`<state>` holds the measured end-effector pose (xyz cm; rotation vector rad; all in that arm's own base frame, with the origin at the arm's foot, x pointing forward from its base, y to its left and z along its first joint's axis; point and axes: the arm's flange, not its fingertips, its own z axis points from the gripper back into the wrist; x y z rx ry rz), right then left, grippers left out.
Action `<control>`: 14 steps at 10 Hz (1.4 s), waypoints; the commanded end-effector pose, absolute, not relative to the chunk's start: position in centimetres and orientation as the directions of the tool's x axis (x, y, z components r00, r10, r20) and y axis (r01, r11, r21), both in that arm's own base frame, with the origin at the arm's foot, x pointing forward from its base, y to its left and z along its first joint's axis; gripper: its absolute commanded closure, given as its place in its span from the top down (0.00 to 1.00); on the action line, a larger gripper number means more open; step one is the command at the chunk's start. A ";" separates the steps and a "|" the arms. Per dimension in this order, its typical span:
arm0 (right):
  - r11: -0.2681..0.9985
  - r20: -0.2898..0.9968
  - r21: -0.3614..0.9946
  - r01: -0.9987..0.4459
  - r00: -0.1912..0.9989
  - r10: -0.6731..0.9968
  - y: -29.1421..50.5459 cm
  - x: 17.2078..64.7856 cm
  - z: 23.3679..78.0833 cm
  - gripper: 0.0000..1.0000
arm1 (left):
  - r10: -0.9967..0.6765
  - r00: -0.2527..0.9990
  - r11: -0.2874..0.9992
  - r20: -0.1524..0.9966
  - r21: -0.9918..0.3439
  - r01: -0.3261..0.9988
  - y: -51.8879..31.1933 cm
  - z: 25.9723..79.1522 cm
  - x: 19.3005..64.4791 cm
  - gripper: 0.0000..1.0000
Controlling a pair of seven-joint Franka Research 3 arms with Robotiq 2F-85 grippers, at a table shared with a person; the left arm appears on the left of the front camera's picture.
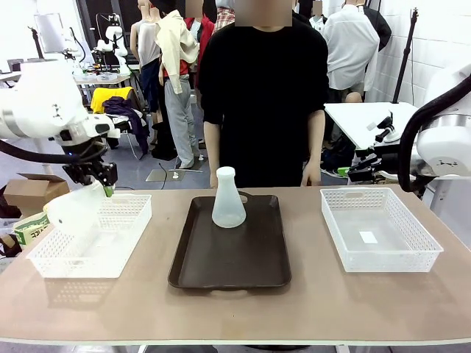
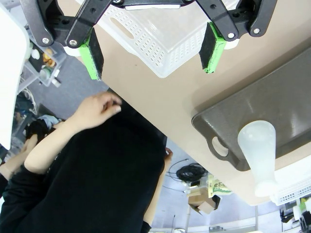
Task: Prepare the laboratory tools.
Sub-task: Place the picked Big flask upright in the Handle tray as directed by the person.
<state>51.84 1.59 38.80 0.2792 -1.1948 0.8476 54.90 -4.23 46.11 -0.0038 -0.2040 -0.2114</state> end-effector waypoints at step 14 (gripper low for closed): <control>0.669 0.896 -0.223 -0.709 0.122 0.427 1.6 51.8 39.0 1.00 | -0.345 0.735 0.888 0.584 -0.050 0.457 -7.6 55.4 46.1 0.00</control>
